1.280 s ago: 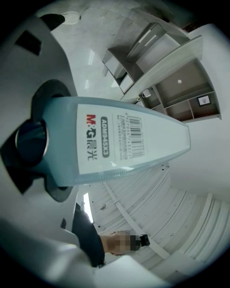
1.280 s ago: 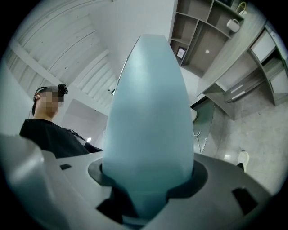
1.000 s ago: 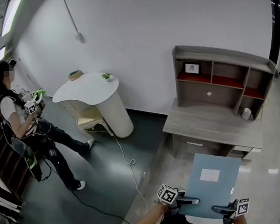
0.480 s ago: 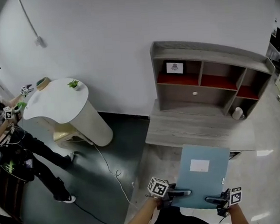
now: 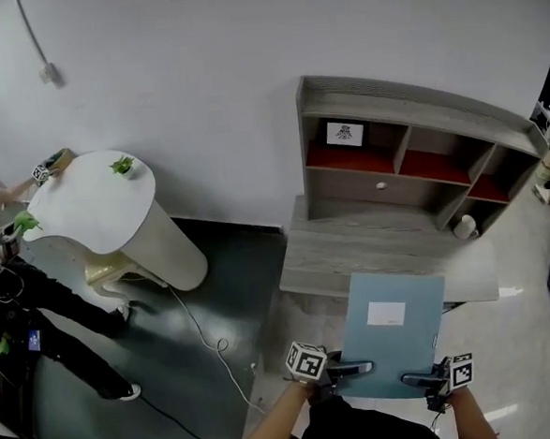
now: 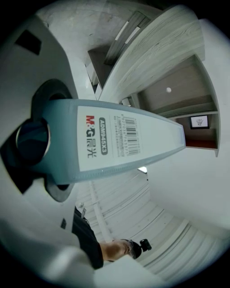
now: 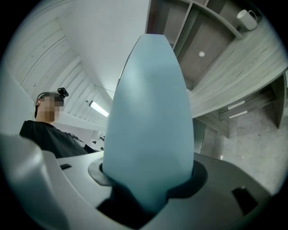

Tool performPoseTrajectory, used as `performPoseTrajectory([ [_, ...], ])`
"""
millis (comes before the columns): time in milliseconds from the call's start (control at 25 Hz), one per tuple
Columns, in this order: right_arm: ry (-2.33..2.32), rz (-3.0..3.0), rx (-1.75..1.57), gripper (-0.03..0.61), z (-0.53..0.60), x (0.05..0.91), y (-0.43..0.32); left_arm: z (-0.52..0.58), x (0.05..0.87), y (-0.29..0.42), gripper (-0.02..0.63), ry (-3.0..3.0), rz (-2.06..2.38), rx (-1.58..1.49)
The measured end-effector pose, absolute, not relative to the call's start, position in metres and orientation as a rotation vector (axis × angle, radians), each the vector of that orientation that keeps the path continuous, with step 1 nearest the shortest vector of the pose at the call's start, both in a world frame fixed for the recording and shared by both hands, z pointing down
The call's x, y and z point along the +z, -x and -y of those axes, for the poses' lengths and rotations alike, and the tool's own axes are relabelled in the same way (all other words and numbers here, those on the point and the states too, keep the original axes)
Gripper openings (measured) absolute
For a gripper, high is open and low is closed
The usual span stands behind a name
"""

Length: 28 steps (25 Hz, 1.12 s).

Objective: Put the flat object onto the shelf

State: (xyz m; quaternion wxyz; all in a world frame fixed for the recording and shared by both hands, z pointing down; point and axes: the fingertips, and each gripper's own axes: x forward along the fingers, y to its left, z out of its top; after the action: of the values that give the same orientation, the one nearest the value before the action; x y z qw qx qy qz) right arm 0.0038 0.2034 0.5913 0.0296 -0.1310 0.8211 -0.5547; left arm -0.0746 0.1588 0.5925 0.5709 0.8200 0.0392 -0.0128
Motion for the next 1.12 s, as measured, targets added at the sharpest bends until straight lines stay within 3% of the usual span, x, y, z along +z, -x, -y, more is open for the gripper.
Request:
performPoseTrajectory([
  [520, 0.451, -2.491, -1.772, 0.265, -0.173, 0.609, 0.005, -0.126, 0.610, 0.082, 0.290, -1.884, -0.110, -0.032],
  [1120, 0.336, -2.434, -1.847, 0.270, -0.082, 0.643, -0.036, -0.035, 0.641, 0.046, 0.304, -1.871, 0.067, 0.037],
])
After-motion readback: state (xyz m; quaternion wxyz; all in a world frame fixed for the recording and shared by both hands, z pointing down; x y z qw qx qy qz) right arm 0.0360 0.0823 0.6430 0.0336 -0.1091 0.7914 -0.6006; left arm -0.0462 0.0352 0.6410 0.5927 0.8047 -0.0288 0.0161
